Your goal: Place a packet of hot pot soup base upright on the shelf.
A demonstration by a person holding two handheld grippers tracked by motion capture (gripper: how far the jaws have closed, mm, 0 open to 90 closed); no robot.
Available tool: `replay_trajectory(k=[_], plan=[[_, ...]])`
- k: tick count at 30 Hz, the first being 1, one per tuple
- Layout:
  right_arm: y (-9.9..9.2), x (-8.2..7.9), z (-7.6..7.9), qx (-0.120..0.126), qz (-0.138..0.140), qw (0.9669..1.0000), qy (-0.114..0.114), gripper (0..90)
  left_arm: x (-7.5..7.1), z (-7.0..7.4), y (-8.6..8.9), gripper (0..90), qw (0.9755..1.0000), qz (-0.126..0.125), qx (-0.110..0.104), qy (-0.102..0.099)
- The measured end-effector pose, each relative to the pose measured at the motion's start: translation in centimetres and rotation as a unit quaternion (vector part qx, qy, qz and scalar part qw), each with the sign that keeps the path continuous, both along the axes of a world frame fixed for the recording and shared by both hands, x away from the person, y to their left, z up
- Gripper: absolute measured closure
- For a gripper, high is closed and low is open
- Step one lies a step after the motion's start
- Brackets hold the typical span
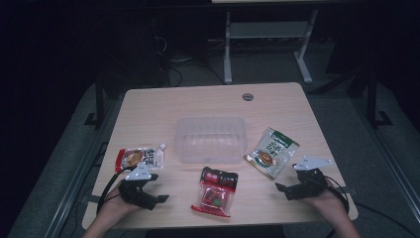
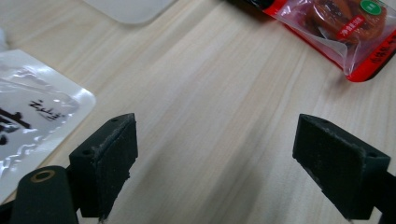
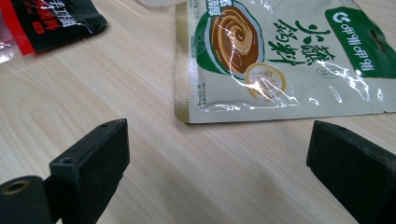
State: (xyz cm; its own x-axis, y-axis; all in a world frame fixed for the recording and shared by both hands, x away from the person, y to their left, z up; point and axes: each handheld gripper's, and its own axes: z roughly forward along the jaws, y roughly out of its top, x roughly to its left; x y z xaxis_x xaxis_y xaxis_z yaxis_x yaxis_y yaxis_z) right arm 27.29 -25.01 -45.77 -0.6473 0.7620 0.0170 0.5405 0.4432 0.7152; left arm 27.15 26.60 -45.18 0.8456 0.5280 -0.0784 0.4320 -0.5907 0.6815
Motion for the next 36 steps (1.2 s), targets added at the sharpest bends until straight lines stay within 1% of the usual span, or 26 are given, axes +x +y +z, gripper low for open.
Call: replay_trajectory(k=[3, 5, 6, 7, 10, 11, 12, 14, 15, 16, 17, 18, 22, 23, 24, 25, 27, 28, 29, 30, 34, 35, 36], plan=[[0.1, -0.1, 0.0, -0.001, 0.003, 1.0000, 0.002, 5.5, -0.1, 0.0, -0.3, 16.1, 1.0000, -0.002, -0.002, 0.001], [0.2, -0.2, 0.0, -0.001, 0.004, 1.0000, -0.002, 5.9, -0.3, 0.1, -0.5, 20.0, 1.0000, -0.004, 0.000, 0.003], [0.2, -0.2, 0.1, 0.001, 0.005, 1.0000, -0.004, 5.9, -0.5, 0.1, -0.7, 21.0, 1.0000, -0.004, -0.005, 0.007], [0.2, -0.2, 0.1, 0.006, 0.004, 1.0000, -0.001, 5.9, -0.5, 0.2, -0.7, 22.8, 0.9999, -0.005, -0.007, 0.009], [0.3, -0.2, 0.2, 0.008, 0.005, 1.0000, 0.001, 6.4, -0.8, 0.5, -1.0, 33.0, 0.9997, -0.004, -0.022, 0.011], [0.3, -0.2, 0.2, 0.007, 0.005, 1.0000, 0.001, 7.2, -0.8, 0.7, -1.1, 35.4, 0.9997, -0.007, -0.022, 0.011], [0.4, -0.2, 0.1, 0.006, 0.006, 1.0000, 0.000, 7.3, -0.9, 0.8, -1.2, 38.3, 0.9995, -0.007, -0.027, 0.014], [0.4, -0.2, 0.1, 0.005, 0.008, 1.0000, 0.002, 7.2, -1.0, 0.9, -1.3, 44.3, 0.9996, -0.010, -0.025, 0.010], [0.4, -0.2, 0.1, 0.005, 0.008, 1.0000, 0.002, 7.2, -1.1, 1.0, -1.4, 44.3, 0.9995, -0.009, -0.028, 0.012], [0.5, -0.1, 0.0, 0.002, 0.009, 1.0000, 0.001, 7.2, -1.1, 1.1, -1.5, 49.5, 0.9994, -0.008, -0.032, 0.012], [0.5, -0.1, 0.0, 0.002, 0.009, 1.0000, 0.001, 7.2, -1.2, 1.2, -1.6, 49.5, 0.9992, -0.005, -0.035, 0.016], [0.6, 0.0, 0.0, 0.001, 0.008, 1.0000, 0.003, 7.2, -1.2, 1.4, -1.8, 56.1, 0.9991, -0.002, -0.040, 0.017], [0.7, 0.0, -0.1, 0.000, 0.005, 1.0000, 0.006, 7.3, -1.3, 1.8, -2.0, 68.7, 0.9989, 0.007, -0.044, 0.014], [0.7, 0.0, -0.1, 0.000, 0.003, 1.0000, 0.008, 7.2, -1.3, 1.9, -2.0, 68.7, 0.9990, 0.006, -0.043, 0.013], [0.6, 0.1, -0.2, 0.003, 0.003, 1.0000, 0.007, 7.3, -1.3, 2.2, -2.2, 74.4, 0.9989, 0.005, -0.045, 0.014], [0.6, 0.1, -0.2, 0.003, 0.003, 1.0000, 0.007, 7.3, -1.3, 2.2, -2.2, 76.7, 0.9989, 0.005, -0.045, 0.014], [0.7, 0.1, -0.2, 0.003, 0.001, 1.0000, 0.007, 7.3, -1.4, 2.4, -2.7, 81.8, 0.9989, 0.000, -0.043, 0.019], [0.7, 0.1, -0.2, 0.003, 0.001, 1.0000, 0.007, 7.3, -1.4, 2.4, -2.7, 83.9, 0.9989, 0.000, -0.043, 0.019], [0.7, 0.0, -0.2, 0.002, 0.001, 1.0000, 0.006, 7.3, -1.5, 2.5, -3.0, 83.9, 0.9989, -0.002, -0.042, 0.019], [0.8, 0.0, -0.2, 0.002, 0.002, 1.0000, 0.006, 7.3, -1.6, 2.7, -3.4, 89.2, 0.9988, -0.008, -0.044, 0.018], [1.0, 0.0, -0.3, 0.001, 0.004, 1.0000, 0.006, 7.3, -1.4, 3.0, -4.5, 89.5, 0.9984, -0.014, -0.049, 0.024], [1.0, 0.0, -0.3, 0.001, 0.004, 1.0000, 0.006, 7.3, -1.4, 3.0, -4.5, 89.6, 0.9984, -0.014, -0.049, 0.024], [1.0, 0.0, -0.3, 0.000, 0.003, 1.0000, 0.008, 7.3, -1.3, 3.1, -4.7, 89.6, 0.9985, -0.020, -0.047, 0.022]])
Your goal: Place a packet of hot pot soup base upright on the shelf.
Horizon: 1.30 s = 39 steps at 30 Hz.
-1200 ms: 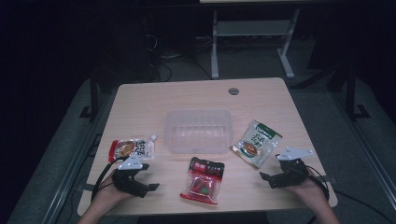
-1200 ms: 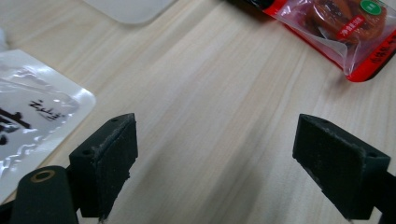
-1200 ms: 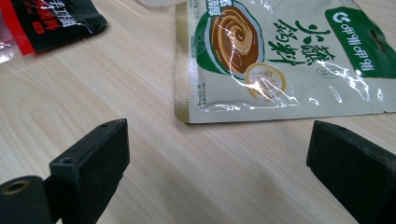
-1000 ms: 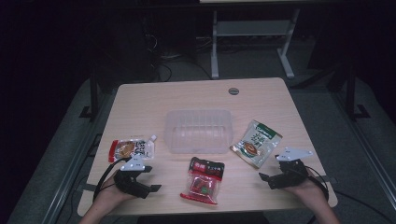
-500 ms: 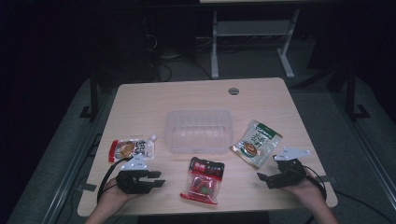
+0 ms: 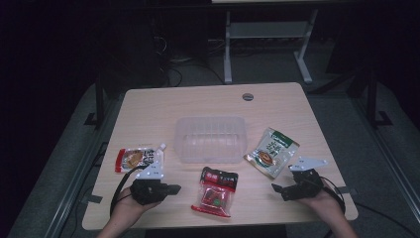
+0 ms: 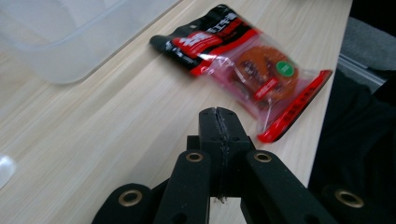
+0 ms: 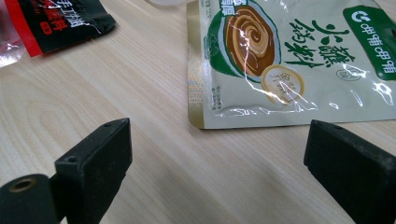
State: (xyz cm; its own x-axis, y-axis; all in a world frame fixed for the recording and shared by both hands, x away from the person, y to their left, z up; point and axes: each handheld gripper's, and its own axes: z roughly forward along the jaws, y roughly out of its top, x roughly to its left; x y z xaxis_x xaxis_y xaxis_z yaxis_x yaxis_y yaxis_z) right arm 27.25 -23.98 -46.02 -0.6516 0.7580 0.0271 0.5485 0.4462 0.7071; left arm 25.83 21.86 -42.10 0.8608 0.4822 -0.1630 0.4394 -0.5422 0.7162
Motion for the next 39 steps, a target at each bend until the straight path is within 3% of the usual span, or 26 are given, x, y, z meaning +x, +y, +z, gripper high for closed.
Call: replay_trajectory(k=[19, 24, 39], plan=[[0.3, -0.1, 0.1, -0.002, 0.006, 1.0000, -0.003, 7.4, 0.4, 0.3, -6.2, 89.6, 0.9979, -0.065, -0.007, -0.002], [0.4, 0.0, 0.0, -0.002, 0.005, 1.0000, 0.000, 7.5, 0.5, -0.4, -8.6, 89.6, 0.9965, -0.084, -0.005, 0.002], [0.3, 0.0, -0.1, -0.002, 0.001, 1.0000, 0.002, 7.5, 0.0, -2.4, -13.0, 89.6, 0.9925, -0.121, 0.007, 0.017]])
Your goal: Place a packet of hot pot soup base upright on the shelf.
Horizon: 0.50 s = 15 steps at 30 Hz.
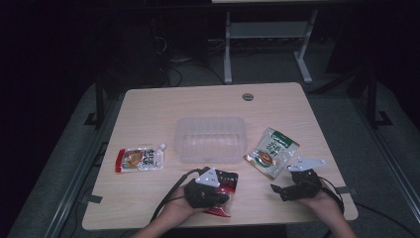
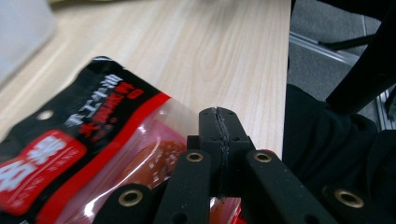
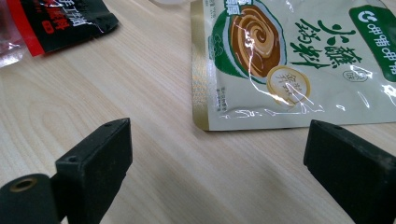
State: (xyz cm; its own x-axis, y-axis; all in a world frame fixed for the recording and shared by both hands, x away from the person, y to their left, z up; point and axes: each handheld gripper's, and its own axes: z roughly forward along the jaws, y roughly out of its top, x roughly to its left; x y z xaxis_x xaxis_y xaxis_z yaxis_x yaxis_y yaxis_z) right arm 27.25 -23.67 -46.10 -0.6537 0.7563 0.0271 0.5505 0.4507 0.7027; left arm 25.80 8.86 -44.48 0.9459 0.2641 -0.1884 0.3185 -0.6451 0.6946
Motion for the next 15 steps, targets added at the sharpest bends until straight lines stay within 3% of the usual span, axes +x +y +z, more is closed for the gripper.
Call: replay_trajectory(k=[6, 15], plan=[[0.0, 0.1, 0.0, 0.000, 0.001, 1.0000, -0.001, 7.5, -0.7, -1.0, -0.9, 89.6, 0.9995, -0.018, 0.025, 0.003], [-0.1, 0.1, 0.0, 0.001, -0.002, 1.0000, 0.000, 7.5, -0.8, -1.0, -0.4, 89.6, 0.9993, -0.018, 0.034, 0.003]])
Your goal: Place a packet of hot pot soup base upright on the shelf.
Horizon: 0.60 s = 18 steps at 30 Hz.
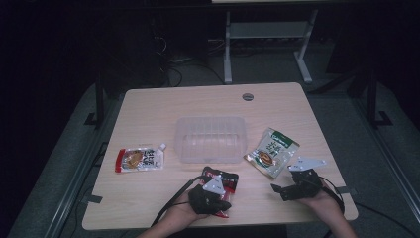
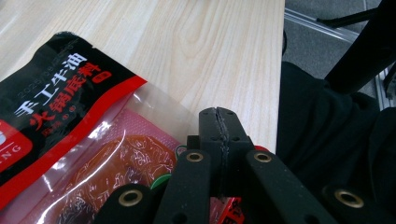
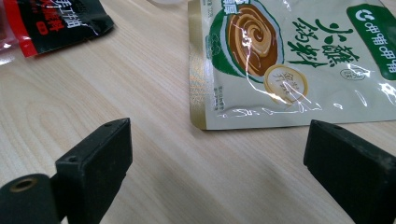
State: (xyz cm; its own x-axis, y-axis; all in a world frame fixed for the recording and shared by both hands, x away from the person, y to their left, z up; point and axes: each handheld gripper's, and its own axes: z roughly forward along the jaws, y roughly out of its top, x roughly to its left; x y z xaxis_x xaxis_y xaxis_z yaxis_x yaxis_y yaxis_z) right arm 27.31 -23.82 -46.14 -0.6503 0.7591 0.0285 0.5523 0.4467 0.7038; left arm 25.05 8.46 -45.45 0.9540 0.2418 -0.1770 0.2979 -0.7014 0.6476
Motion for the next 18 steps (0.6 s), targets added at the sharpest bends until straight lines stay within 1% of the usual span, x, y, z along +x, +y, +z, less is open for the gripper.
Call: replay_trajectory(k=[2, 4, 5, 8, 9, 13, 16, 18], plan=[[0.0, 0.0, 0.0, 0.000, 0.000, 1.0000, 0.000, 7.5, 0.0, 0.0, 0.1, 89.6, 1.0000, 0.002, -0.001, 0.000], [-0.1, 0.0, 0.0, 0.000, 0.000, 1.0000, 0.000, 7.5, 0.0, 0.0, 0.5, 89.6, 1.0000, 0.003, -0.001, 0.006], [-0.1, 0.0, 0.0, 0.000, 0.000, 1.0000, 0.000, 7.5, 0.0, 0.0, 0.5, 89.6, 1.0000, 0.003, -0.001, 0.006], [-0.1, 0.0, 0.0, -0.002, 0.000, 1.0000, -0.003, 7.5, -0.2, 0.1, 1.4, 89.6, 0.9999, 0.004, 0.005, 0.010], [-0.1, 0.0, 0.0, -0.002, 0.000, 1.0000, -0.003, 7.5, -0.2, 0.1, 1.4, 89.6, 0.9999, 0.004, 0.005, 0.010], [-0.1, 0.0, 0.0, -0.003, -0.001, 1.0000, -0.003, 7.5, -0.2, 0.3, 2.9, 89.6, 0.9998, 0.014, 0.011, 0.013], [-0.1, 0.0, 0.0, -0.003, 0.000, 1.0000, -0.004, 7.5, -0.2, 0.3, 3.4, 89.6, 0.9996, 0.021, 0.011, 0.015], [0.0, 0.0, 0.1, -0.005, -0.003, 1.0000, -0.004, 7.5, 0.0, 0.6, 3.9, 89.6, 0.9995, 0.026, 0.012, 0.012]])
